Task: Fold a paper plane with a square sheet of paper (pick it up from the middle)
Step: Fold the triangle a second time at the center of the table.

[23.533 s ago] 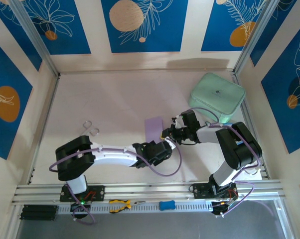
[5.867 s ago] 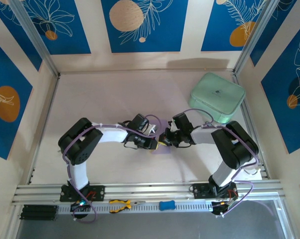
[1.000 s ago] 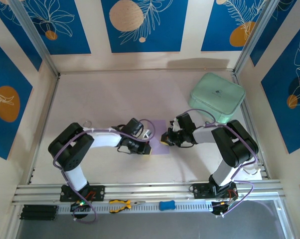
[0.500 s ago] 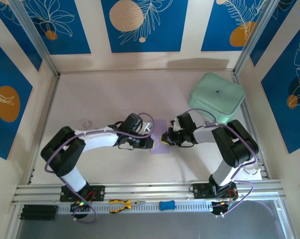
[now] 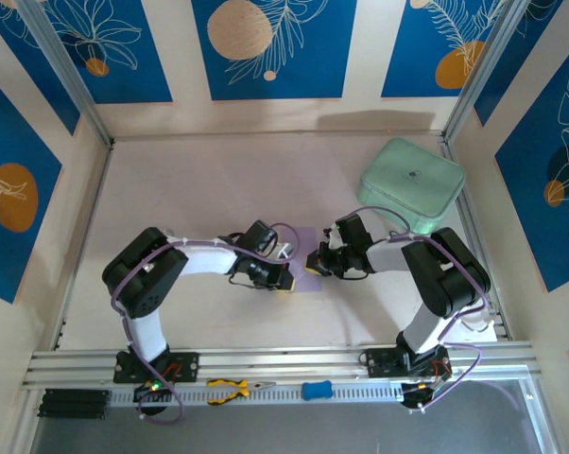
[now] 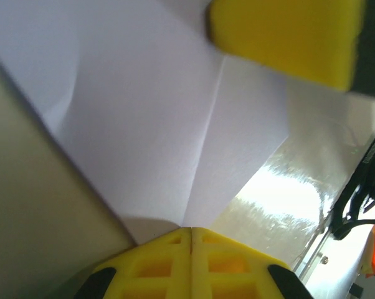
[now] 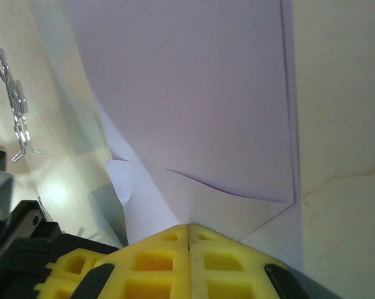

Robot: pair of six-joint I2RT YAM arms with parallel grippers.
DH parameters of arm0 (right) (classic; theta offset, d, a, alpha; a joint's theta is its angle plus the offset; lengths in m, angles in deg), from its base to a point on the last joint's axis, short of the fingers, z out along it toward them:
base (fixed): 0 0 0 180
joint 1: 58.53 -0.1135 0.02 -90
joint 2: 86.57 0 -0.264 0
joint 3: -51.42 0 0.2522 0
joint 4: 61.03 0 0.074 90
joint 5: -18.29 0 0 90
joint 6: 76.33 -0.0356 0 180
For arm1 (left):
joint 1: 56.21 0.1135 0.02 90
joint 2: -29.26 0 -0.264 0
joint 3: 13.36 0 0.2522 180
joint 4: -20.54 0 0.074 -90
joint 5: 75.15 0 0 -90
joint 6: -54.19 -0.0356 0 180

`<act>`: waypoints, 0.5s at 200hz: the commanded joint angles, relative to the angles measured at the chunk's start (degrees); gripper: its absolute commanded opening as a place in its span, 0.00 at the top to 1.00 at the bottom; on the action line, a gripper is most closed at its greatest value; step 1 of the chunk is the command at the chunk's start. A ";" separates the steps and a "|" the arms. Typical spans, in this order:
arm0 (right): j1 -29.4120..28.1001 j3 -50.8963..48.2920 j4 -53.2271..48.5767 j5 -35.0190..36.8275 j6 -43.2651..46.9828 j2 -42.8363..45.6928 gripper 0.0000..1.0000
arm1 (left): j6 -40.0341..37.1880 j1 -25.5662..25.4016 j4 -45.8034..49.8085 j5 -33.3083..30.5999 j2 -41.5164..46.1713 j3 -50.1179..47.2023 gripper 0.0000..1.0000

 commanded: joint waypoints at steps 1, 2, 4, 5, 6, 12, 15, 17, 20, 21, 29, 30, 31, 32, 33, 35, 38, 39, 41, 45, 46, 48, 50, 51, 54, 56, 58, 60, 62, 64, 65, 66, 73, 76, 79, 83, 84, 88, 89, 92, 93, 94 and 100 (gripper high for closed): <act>0.89 -1.31 -4.73 4.12 0.54 -2.25 1.00 | -3.09 -0.25 5.33 -0.41 0.75 -1.97 1.00; 0.92 -1.34 -4.74 4.12 0.56 -2.22 1.00 | -3.15 -0.24 5.59 -0.60 0.82 -1.98 1.00; 0.95 -1.36 -4.68 4.07 0.58 -2.24 1.00 | -3.30 -0.25 6.06 -0.88 0.94 -2.03 1.00; 1.00 -1.32 -4.72 4.05 0.58 -2.26 1.00 | -3.39 -0.23 6.27 -0.97 1.00 -2.05 1.00; 1.02 -1.30 -4.69 4.04 0.58 -2.27 1.00 | -3.52 -0.27 6.42 -1.15 1.03 -2.11 1.00; 0.97 -1.28 -4.74 3.95 0.58 -2.30 1.00 | -4.07 -0.22 7.34 -1.92 1.43 -2.32 1.00; 1.02 -1.28 -4.78 3.94 0.62 -2.33 1.00 | -4.17 -0.22 7.69 -2.24 1.65 -2.45 1.00; 1.04 -1.21 -4.80 3.94 0.66 -2.31 1.00 | -4.33 -0.22 7.90 -2.50 1.74 -2.45 1.00; 1.04 -1.15 -4.77 3.94 0.61 -2.29 1.00 | -4.47 -0.22 8.12 -2.88 1.96 -2.51 1.00; 1.04 -1.17 -4.76 3.94 0.64 -2.28 1.00 | -4.50 -0.22 8.22 -2.98 2.00 -2.51 1.00; 1.03 -1.18 -4.79 4.03 0.63 -2.34 1.00 | -4.74 -0.18 9.18 -3.88 2.08 -2.41 1.00; 0.99 -1.14 -4.81 4.03 0.61 -2.35 1.00 | -4.72 -0.20 9.28 -3.92 2.10 -2.33 1.00; 1.02 -1.17 -4.78 3.98 0.64 -2.32 1.00 | -4.71 -0.21 9.33 -4.03 2.11 -2.33 1.00; 1.03 -1.13 -4.81 3.96 0.61 -2.34 1.00 | -4.71 -0.22 9.44 -4.08 2.07 -2.34 1.00; 1.04 -1.16 -4.83 4.00 0.64 -2.31 1.00 | -4.75 -0.22 9.50 -4.15 2.05 -2.34 1.00; 1.04 -1.18 -4.81 4.02 0.62 -2.28 1.00 | -4.78 -0.22 9.54 -4.18 2.04 -2.23 1.00; 1.04 -1.15 -4.84 3.95 0.62 -2.37 1.00 | -4.82 -0.22 9.55 -4.17 2.03 -2.17 1.00; 1.04 -1.17 -4.84 3.99 0.60 -2.36 1.00 | -4.80 -0.26 9.60 -4.20 2.03 -2.12 1.00; 1.04 -1.18 -4.88 3.95 0.63 -2.36 1.00 | -4.77 -0.23 9.52 -4.19 2.03 -2.11 1.00; 1.03 -1.14 -4.84 3.94 0.66 -2.33 1.00 | -4.63 -0.22 9.42 -4.07 2.07 -2.11 1.00; 0.99 -1.17 -4.84 3.94 0.62 -2.35 1.00 | -4.58 -0.22 9.40 -4.06 2.09 -2.14 1.00; 0.99 -1.18 -4.86 3.94 0.62 -2.34 1.00 | -4.45 -0.24 9.32 -4.03 2.16 -2.16 1.00; 1.03 -1.19 -4.87 3.94 0.64 -2.31 1.00 | -4.31 -0.29 9.16 -3.89 2.24 -2.12 1.00; 1.04 -1.14 -4.90 3.94 0.61 -2.30 1.00 | -4.29 -0.30 9.14 -3.79 2.31 -2.09 1.00; 1.09 -1.18 -4.86 3.87 0.64 -2.28 1.00 | -4.18 -0.31 8.87 -3.62 2.61 -2.08 1.00; 1.05 -1.12 -4.91 3.84 0.62 -2.36 1.00 | -4.04 -0.24 8.61 -3.44 2.81 -2.12 1.00; 1.05 -1.17 -4.86 3.85 0.66 -2.32 1.00 | -3.92 -0.23 8.46 -3.26 3.00 -2.19 1.00; 1.00 -1.16 -4.89 3.83 0.62 -2.29 1.00 | -3.83 -0.24 8.14 -3.08 3.31 -2.17 1.00; 1.03 -1.16 -4.87 3.85 0.64 -2.28 1.00 | -3.74 -0.23 7.84 -2.90 3.60 -2.19 1.00; 1.06 -1.18 -4.91 3.85 0.64 -2.34 1.00 | -3.65 -0.24 7.59 -2.79 3.92 -2.21 1.00; 1.01 -1.14 -4.88 3.85 0.61 -2.31 1.00 | -3.56 -0.19 7.43 -2.76 4.07 -2.23 1.00; 1.03 -1.17 -4.86 3.85 0.64 -2.25 1.00 | -3.51 -0.20 7.35 -2.70 4.28 -2.20 1.00; 1.03 -1.19 -4.90 3.76 0.64 -2.21 1.00 | -3.24 -0.22 6.52 -2.60 5.54 -2.23 1.00; 1.00 -1.19 -4.91 3.70 0.68 -2.27 1.00 | -3.18 -0.20 6.21 -2.67 6.07 -2.16 1.00; 1.04 -1.14 -4.87 3.68 0.72 -2.28 1.00 | -2.98 -0.21 5.85 -2.79 6.54 -2.06 1.00; 1.04 -1.06 -4.88 3.59 0.73 -2.30 1.00 | -2.88 -0.14 5.36 -2.89 7.23 -1.87 1.00; 1.04 -1.08 -4.86 3.64 0.79 -2.33 1.00 | -2.78 -0.18 5.30 -2.85 7.40 -1.84 1.00; 1.04 -0.98 -4.85 3.51 0.76 -2.31 1.00 | -2.67 -0.14 4.74 -2.72 7.88 -1.69 1.00; 1.00 -1.00 -4.89 3.51 0.76 -2.34 1.00 | -2.63 -0.14 4.60 -2.68 7.94 -1.66 1.00; 1.04 -0.89 -4.92 3.39 0.76 -2.36 1.00 | -2.52 -0.07 4.24 -2.64 8.33 -1.41 1.00; 1.00 -0.86 -4.92 3.40 0.85 -2.36 1.00 | -2.42 -0.10 4.17 -2.64 8.39 -1.30 1.00; 0.98 -0.89 -4.97 3.41 0.89 -2.41 1.00 | -2.38 -0.12 4.09 -2.60 8.46 -1.20 1.00; 1.04 -0.83 -5.10 3.33 0.91 -2.43 1.00 | -2.12 0.03 3.62 -2.66 8.81 -0.78 1.00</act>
